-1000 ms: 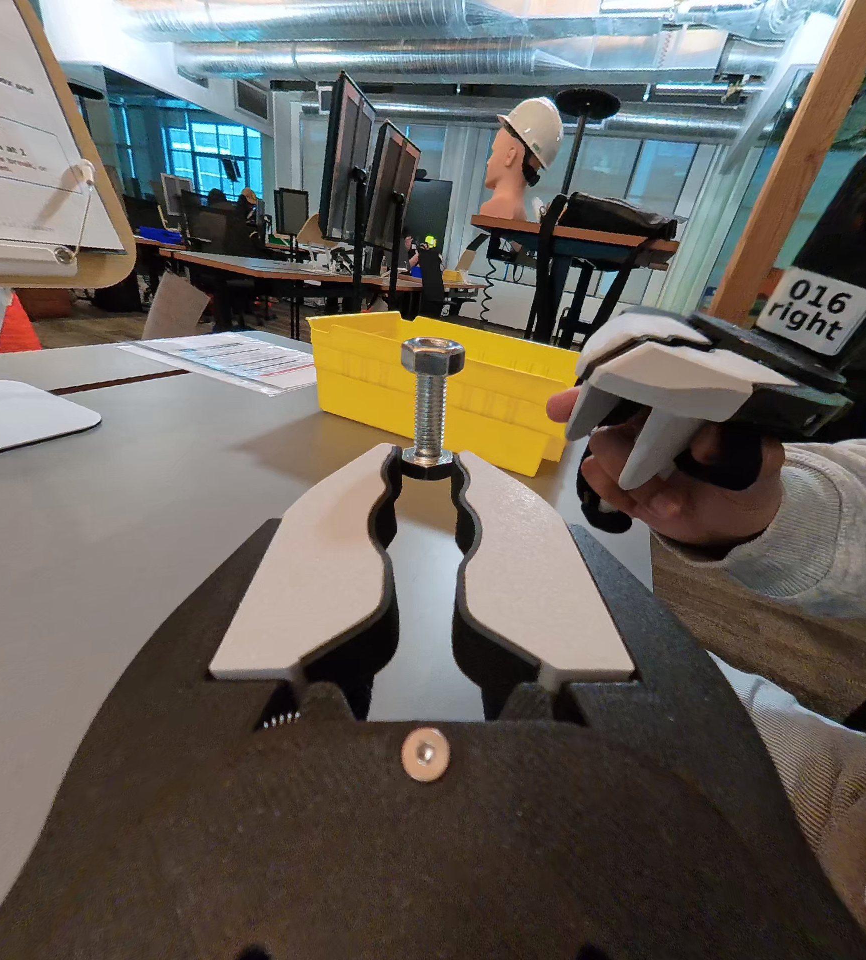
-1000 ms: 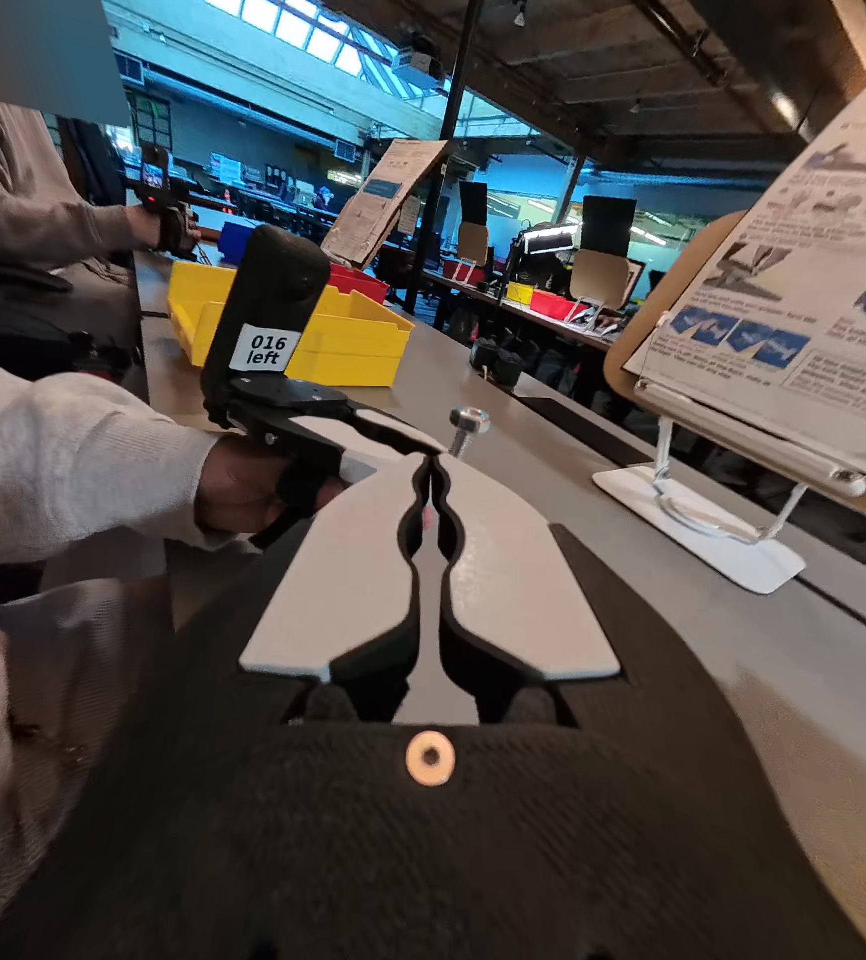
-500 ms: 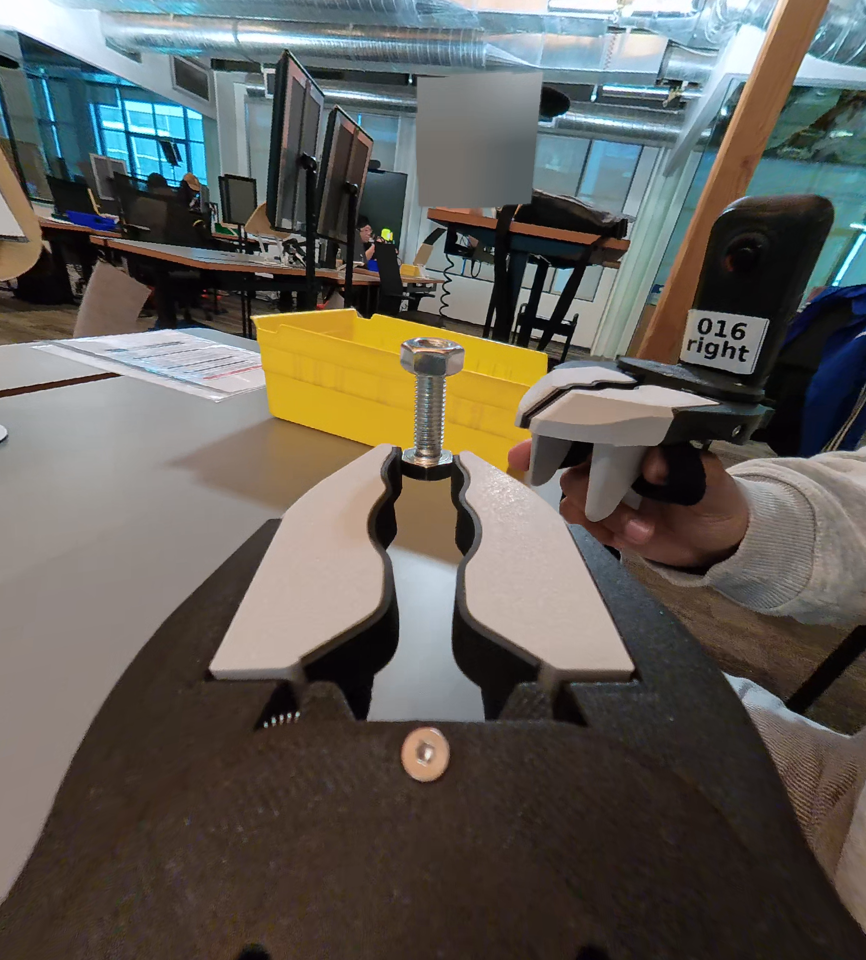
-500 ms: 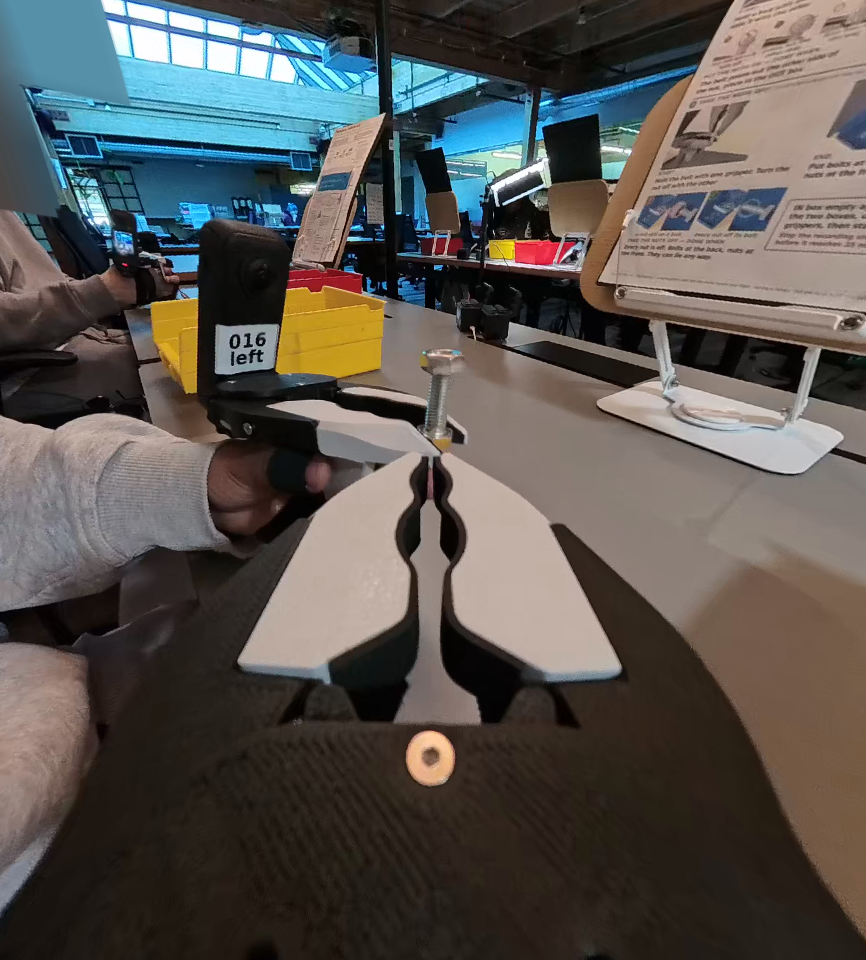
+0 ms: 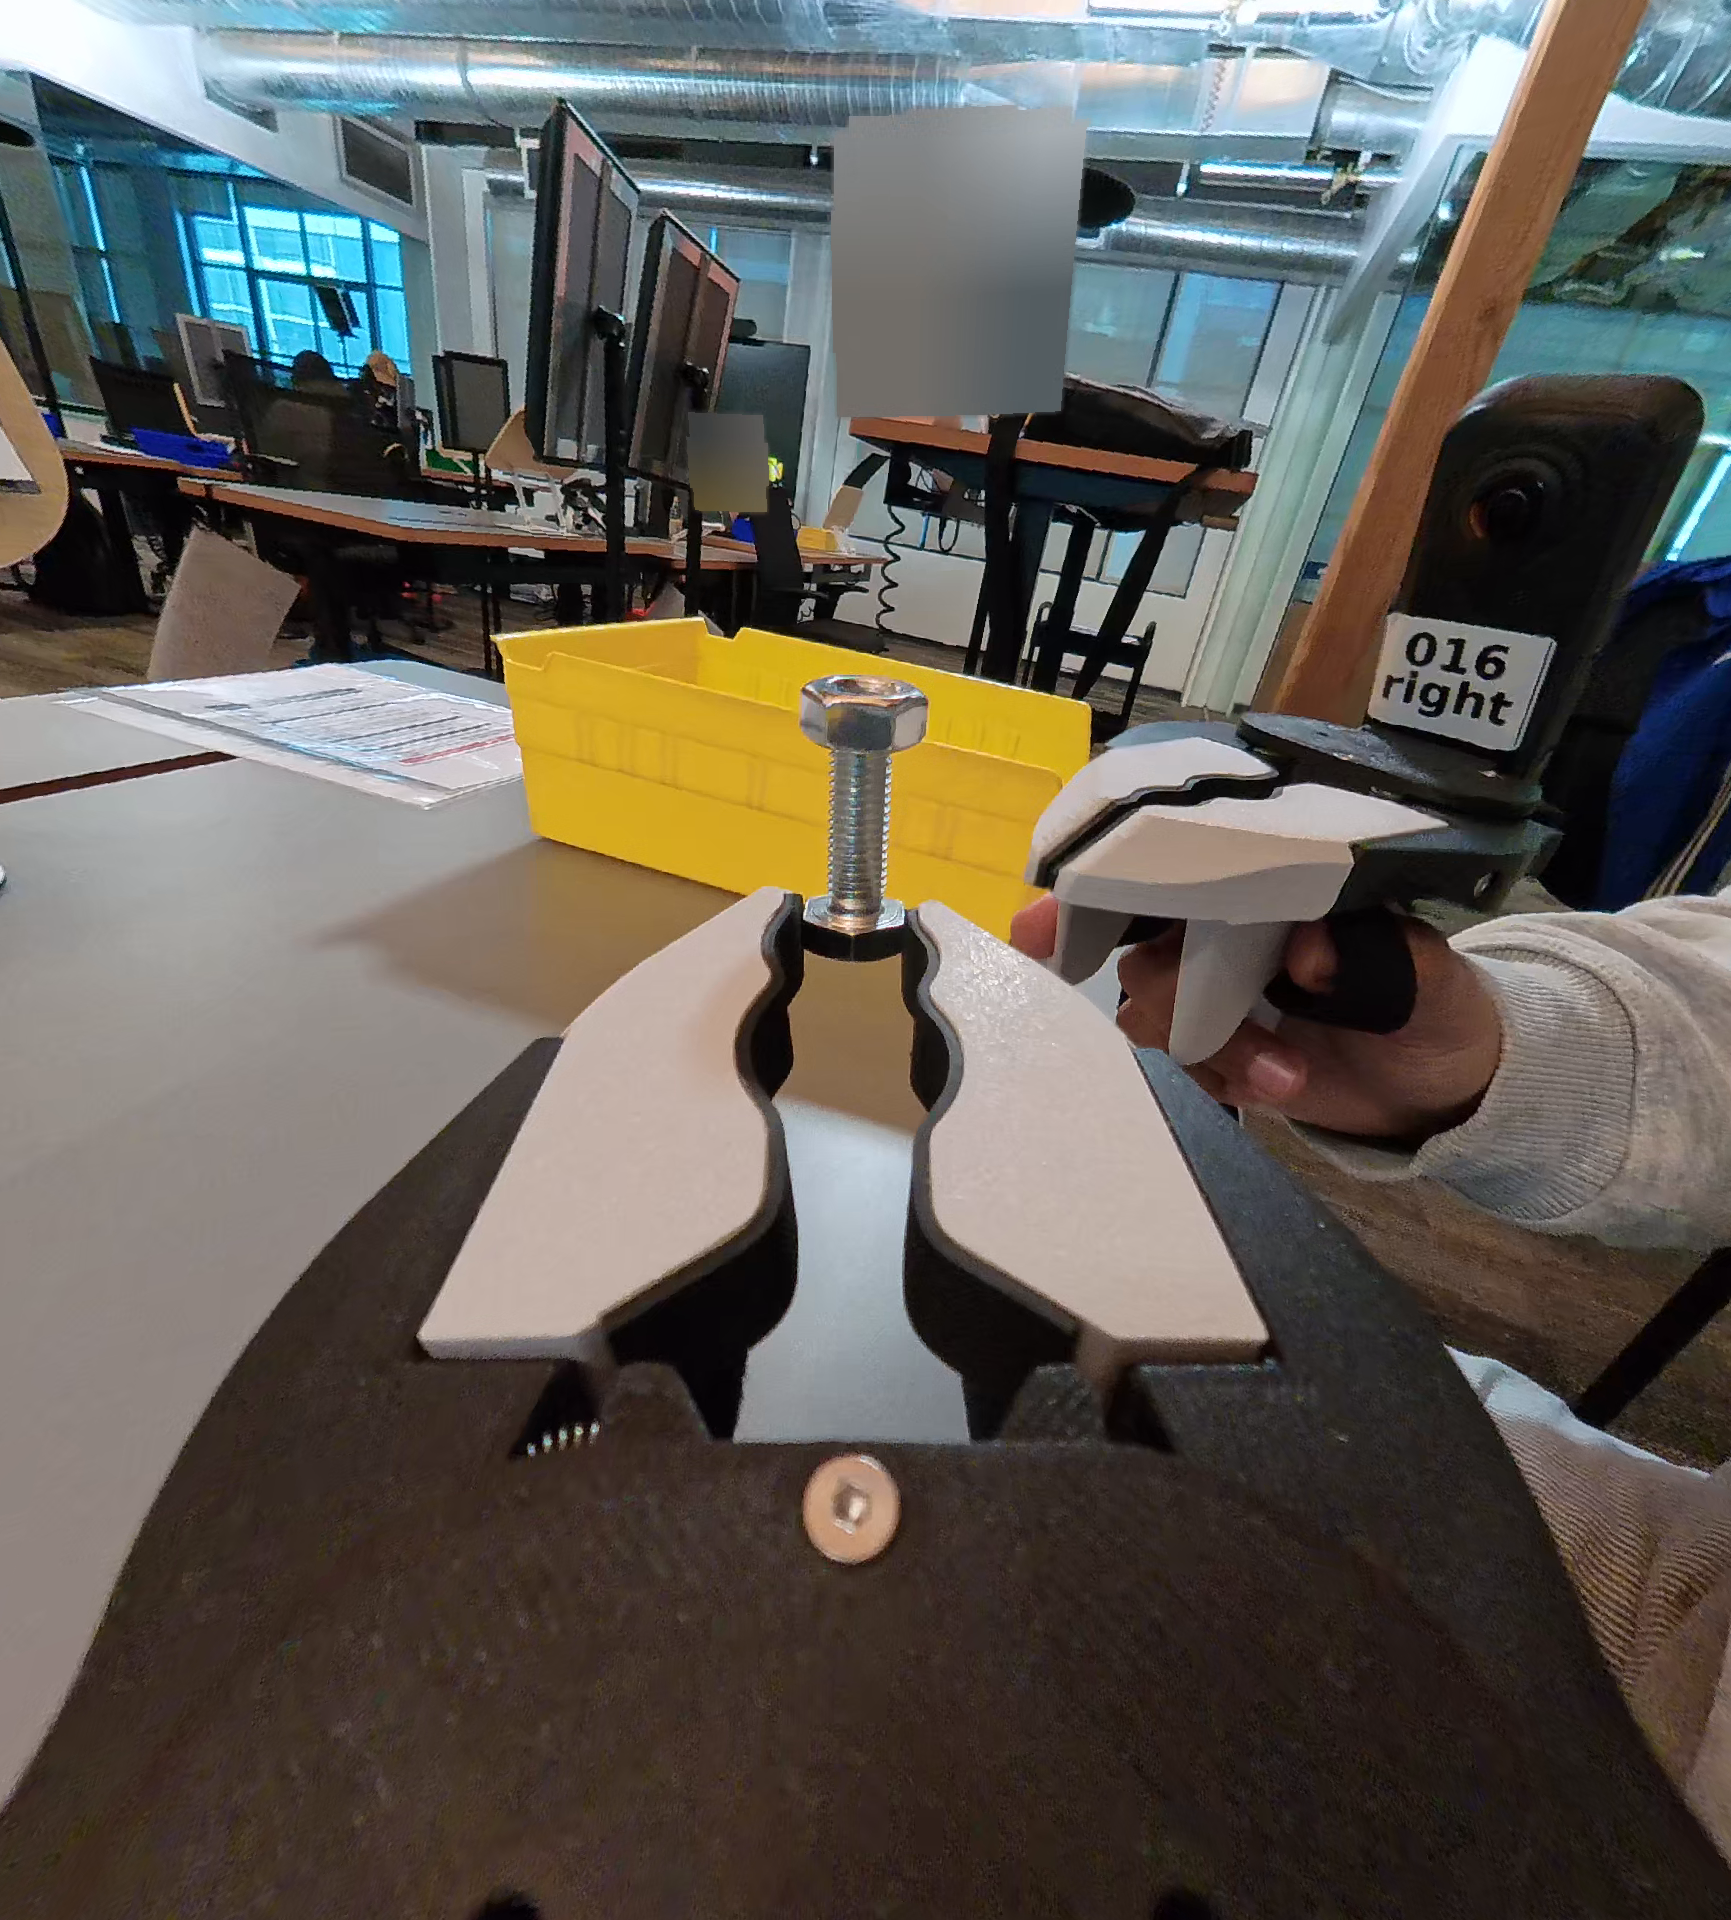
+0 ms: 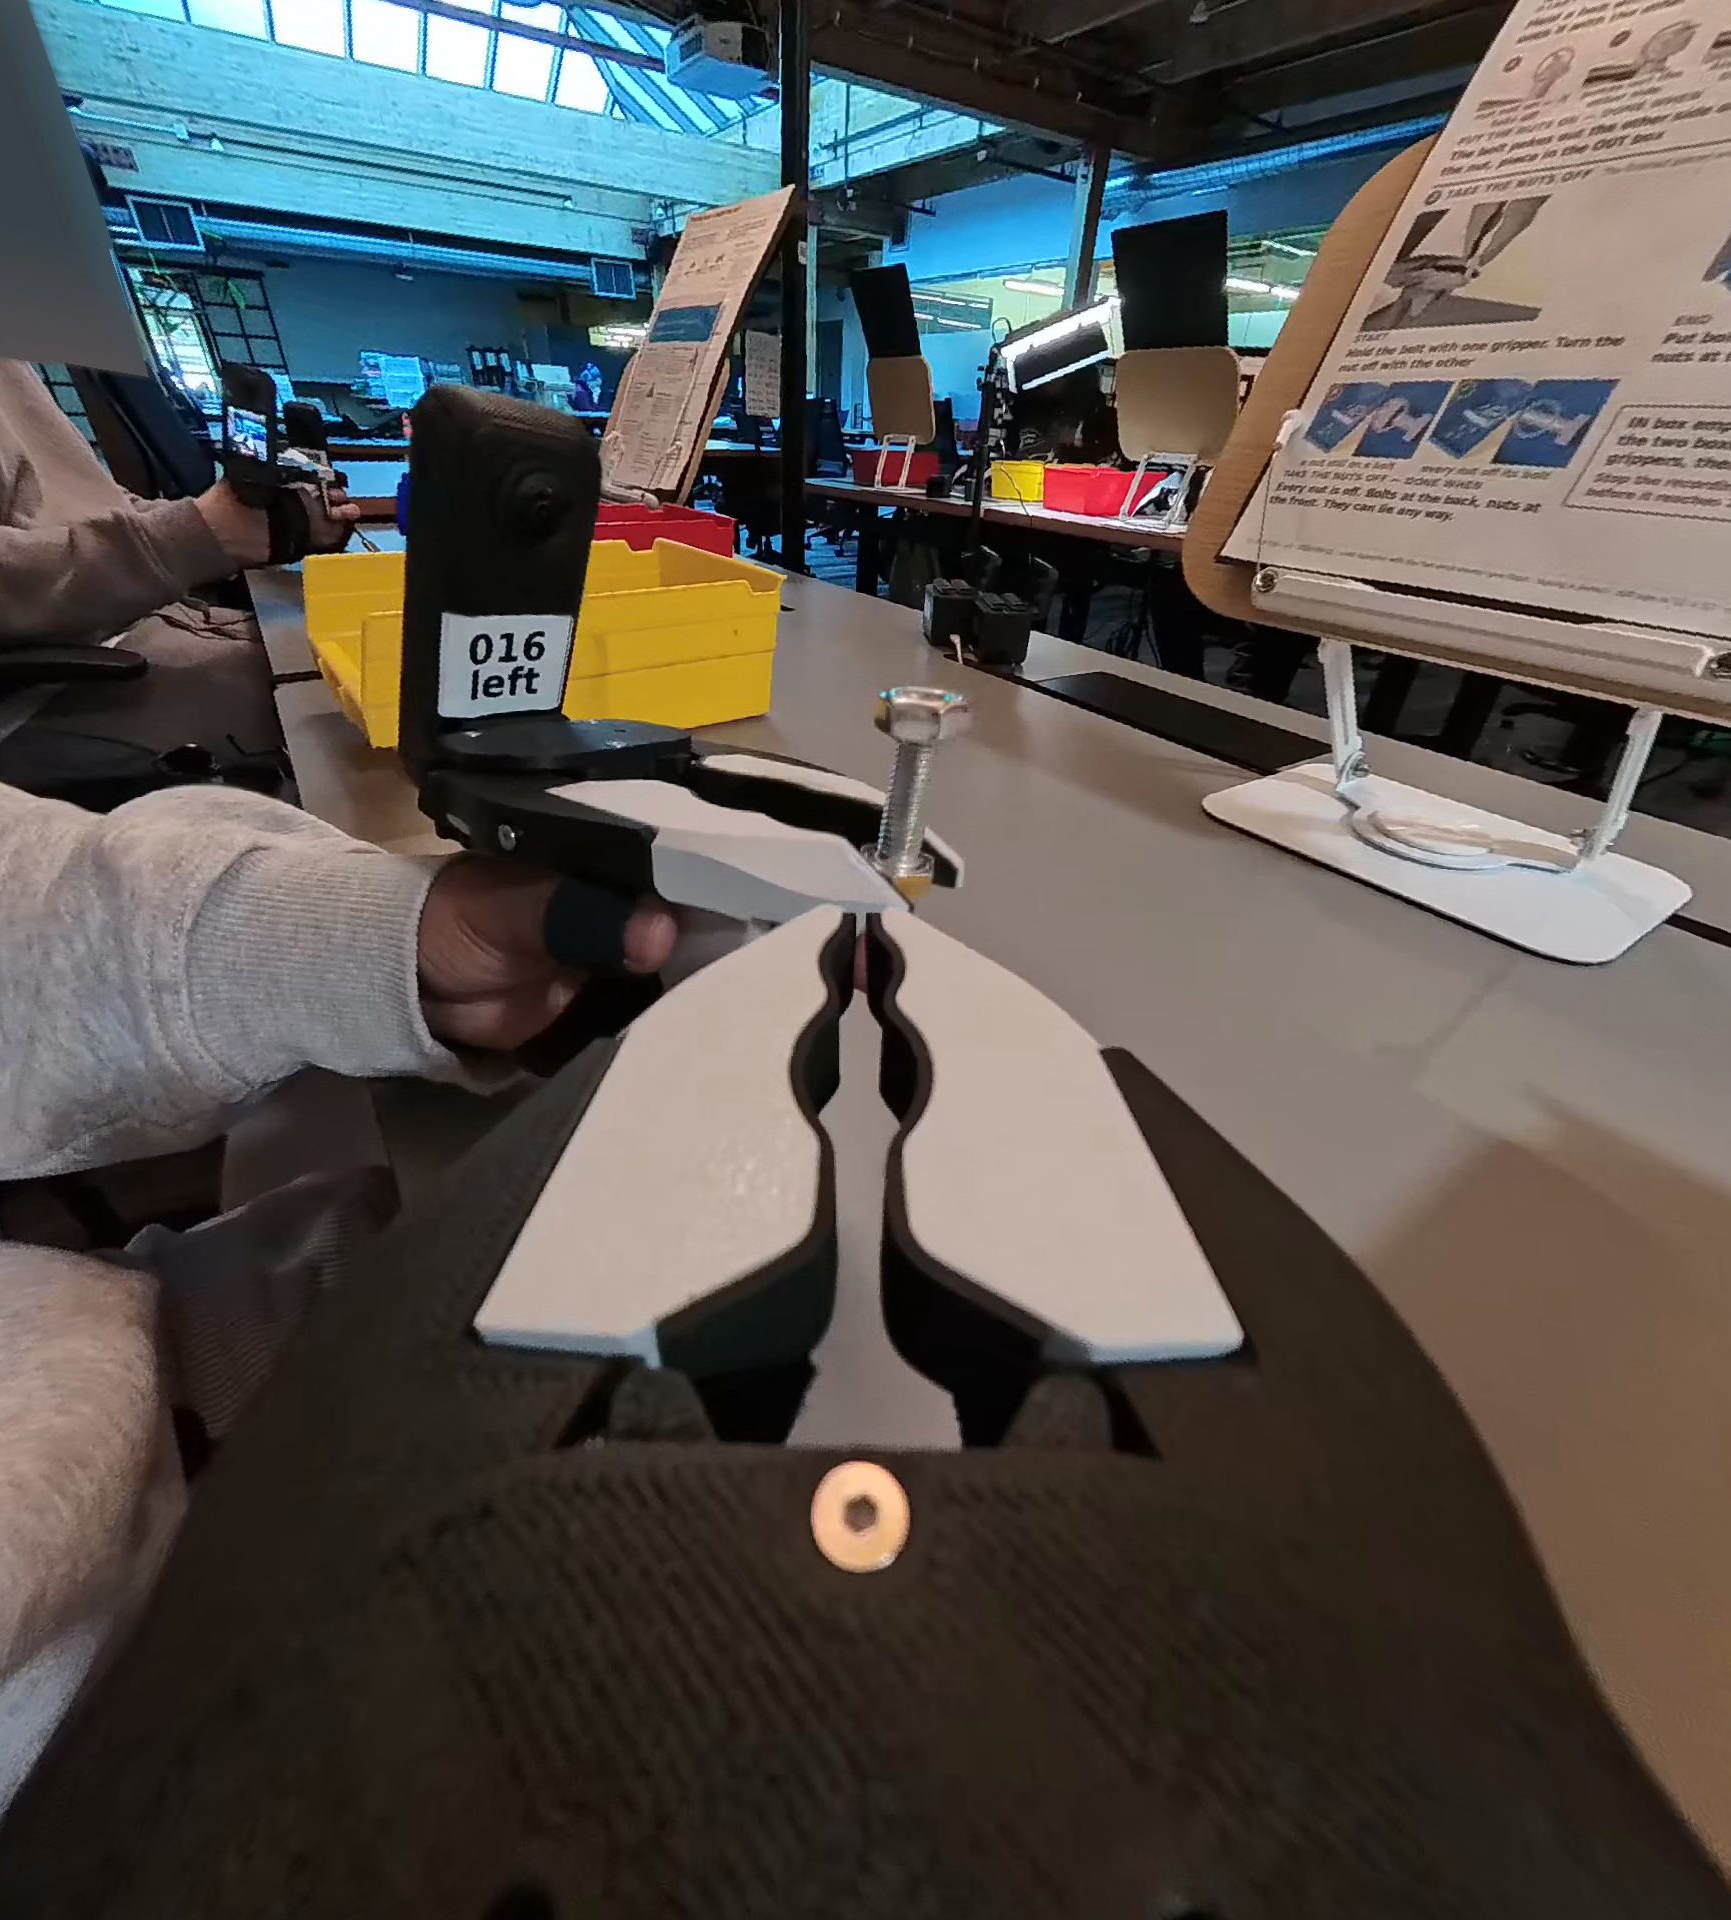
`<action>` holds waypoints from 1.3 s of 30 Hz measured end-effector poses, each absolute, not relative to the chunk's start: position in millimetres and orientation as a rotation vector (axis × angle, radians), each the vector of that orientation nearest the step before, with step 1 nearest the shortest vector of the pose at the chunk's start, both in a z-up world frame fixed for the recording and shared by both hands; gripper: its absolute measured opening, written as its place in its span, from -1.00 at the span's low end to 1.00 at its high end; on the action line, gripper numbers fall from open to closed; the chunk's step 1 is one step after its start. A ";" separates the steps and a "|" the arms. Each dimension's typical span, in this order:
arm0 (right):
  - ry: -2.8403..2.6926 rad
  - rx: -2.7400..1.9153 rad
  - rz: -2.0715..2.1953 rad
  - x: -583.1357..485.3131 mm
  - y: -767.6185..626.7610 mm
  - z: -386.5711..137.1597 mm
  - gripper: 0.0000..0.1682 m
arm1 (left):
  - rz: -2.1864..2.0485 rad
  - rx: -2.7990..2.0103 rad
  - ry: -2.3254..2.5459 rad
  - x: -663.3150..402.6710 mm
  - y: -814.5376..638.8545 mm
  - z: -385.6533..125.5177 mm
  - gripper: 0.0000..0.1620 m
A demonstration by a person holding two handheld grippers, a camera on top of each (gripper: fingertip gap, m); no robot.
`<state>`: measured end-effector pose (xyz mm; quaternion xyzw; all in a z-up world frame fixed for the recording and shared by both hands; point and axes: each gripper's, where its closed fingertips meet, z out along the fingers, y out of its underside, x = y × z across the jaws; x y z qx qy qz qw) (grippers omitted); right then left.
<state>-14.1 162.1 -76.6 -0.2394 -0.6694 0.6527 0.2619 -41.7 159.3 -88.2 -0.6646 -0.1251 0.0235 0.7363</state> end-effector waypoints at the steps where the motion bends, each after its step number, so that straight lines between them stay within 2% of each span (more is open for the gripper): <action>1: -1.811 -0.646 1.772 -14.9 160.8 -76.0 -0.98 | 0.057 -1.464 -0.274 -41.6 158.1 -89.5 -0.77; 28: -2.029 -0.244 2.021 -18.4 33.2 -72.2 -1.00 | 0.374 -1.365 -0.597 -47.5 20.4 -90.1 -0.78; 39: -1.995 -0.345 2.034 -27.6 50.3 -71.1 -1.00 | 0.336 -1.356 -0.574 -50.9 29.0 -87.1 -0.77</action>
